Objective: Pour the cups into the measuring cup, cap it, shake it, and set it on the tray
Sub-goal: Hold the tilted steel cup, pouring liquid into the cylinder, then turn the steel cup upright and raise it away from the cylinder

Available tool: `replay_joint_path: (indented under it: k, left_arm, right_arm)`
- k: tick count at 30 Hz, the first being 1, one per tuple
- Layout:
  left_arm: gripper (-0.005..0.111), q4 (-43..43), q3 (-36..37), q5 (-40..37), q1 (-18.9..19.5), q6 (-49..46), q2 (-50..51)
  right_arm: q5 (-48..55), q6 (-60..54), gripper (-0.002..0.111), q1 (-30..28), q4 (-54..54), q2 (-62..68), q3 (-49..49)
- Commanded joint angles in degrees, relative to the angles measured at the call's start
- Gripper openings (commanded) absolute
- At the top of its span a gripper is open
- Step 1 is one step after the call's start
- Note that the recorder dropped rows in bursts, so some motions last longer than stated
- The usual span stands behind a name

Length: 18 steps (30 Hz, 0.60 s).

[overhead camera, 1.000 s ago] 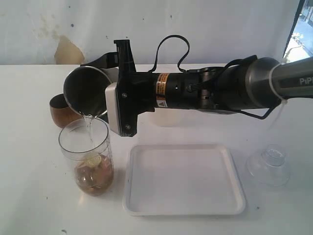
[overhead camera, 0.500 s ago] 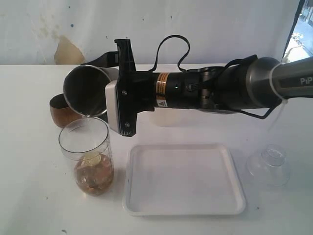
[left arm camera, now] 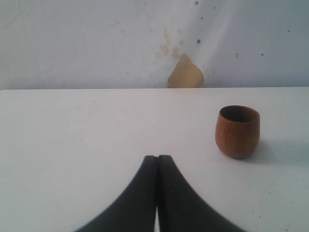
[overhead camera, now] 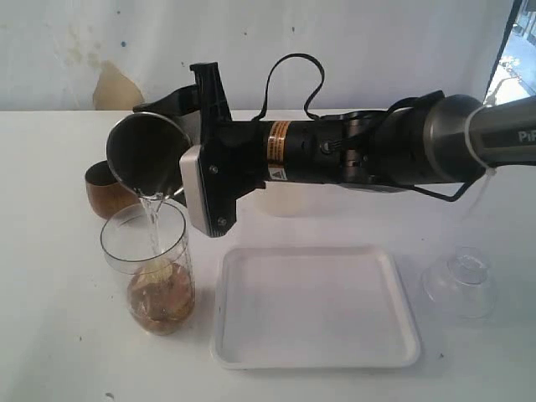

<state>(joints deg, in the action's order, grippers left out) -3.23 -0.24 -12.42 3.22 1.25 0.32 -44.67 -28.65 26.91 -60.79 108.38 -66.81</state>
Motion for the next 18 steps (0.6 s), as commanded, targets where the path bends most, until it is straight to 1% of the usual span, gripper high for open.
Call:
replay_joint_path:
  k: [1, 13, 14, 15, 18]
  left_arm:
    - [0.0, -0.2, 0.2, 0.7, -0.3, 0.0, -0.3]
    - [0.0, -0.2, 0.2, 0.7, -0.3, 0.0, -0.3]
    - [0.0, -0.2, 0.2, 0.7, -0.3, 0.0, -0.3]
    - [0.0, -0.2, 0.2, 0.7, -0.3, 0.0, -0.3]
    - [0.0, -0.2, 0.2, 0.7, -0.3, 0.0, -0.3]
  right_arm:
    - [-1.7, -1.4, 0.0, 0.1, 0.5, -1.0, -0.7]
    - [-0.4, -2.4, 0.0, 0.1, 0.6, -1.0, -0.7]
    - [-0.4, -0.8, 0.0, 0.1, 0.8, -1.0, -0.7]
    - [-0.4, 5.3, 0.0, 0.1, 0.9, -1.0, -0.7]
    - [-0.4, 15.8, 0.0, 0.1, 0.9, -1.0, -0.7]
